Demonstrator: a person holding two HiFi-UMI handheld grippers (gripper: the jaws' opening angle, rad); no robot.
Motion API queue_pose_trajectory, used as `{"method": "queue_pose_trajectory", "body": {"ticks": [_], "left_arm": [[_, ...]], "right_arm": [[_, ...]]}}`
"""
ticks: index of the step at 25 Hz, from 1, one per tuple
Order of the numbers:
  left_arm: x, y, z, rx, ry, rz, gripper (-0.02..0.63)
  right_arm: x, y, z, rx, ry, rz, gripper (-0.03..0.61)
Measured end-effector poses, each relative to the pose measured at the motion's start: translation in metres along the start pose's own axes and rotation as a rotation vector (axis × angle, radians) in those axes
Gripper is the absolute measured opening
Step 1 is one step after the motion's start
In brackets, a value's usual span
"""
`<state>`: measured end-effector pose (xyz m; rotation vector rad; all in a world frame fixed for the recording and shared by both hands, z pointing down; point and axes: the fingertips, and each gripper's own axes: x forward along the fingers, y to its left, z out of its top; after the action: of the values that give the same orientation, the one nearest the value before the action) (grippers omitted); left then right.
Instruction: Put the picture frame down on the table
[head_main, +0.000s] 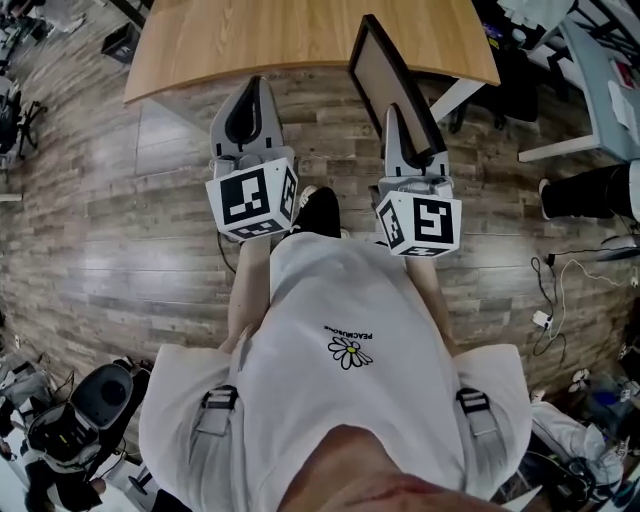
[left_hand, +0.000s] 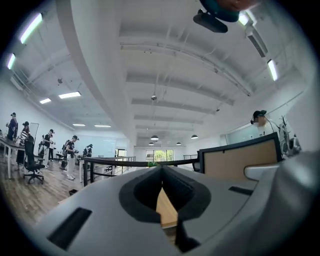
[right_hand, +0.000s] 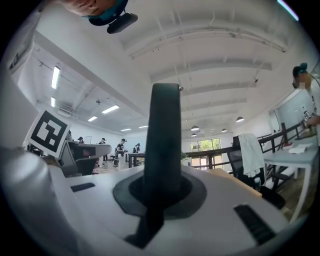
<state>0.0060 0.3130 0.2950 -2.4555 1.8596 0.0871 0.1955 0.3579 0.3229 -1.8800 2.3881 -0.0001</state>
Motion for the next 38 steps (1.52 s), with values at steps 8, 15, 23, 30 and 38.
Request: {"method": "queue_pose_trajectory", "body": {"ticks": [8, 15, 23, 30, 38], "left_arm": [[0.061, 0.021, -0.008, 0.013, -0.036, -0.008, 0.017], [0.164, 0.056, -0.02, 0.0, -0.036, -0.028, 0.016], [0.286, 0.116, -0.047, -0.046, 0.024, -0.075, 0.016], [0.369, 0.178, -0.028, -0.013, -0.048, -0.082, 0.016], [0.407, 0.202, -0.036, -0.04, -0.065, -0.049, 0.016]], "right_arm": [[0.052, -0.014, -0.008, -0.062, -0.008, -0.016, 0.02], [0.153, -0.029, -0.014, -0.085, -0.01, -0.038, 0.02], [0.288, -0.029, -0.03, -0.089, 0.043, -0.067, 0.02], [0.399, -0.023, -0.03, -0.021, 0.046, -0.136, 0.02], [0.444, -0.041, -0.046, -0.012, 0.081, -0.159, 0.02]]}}
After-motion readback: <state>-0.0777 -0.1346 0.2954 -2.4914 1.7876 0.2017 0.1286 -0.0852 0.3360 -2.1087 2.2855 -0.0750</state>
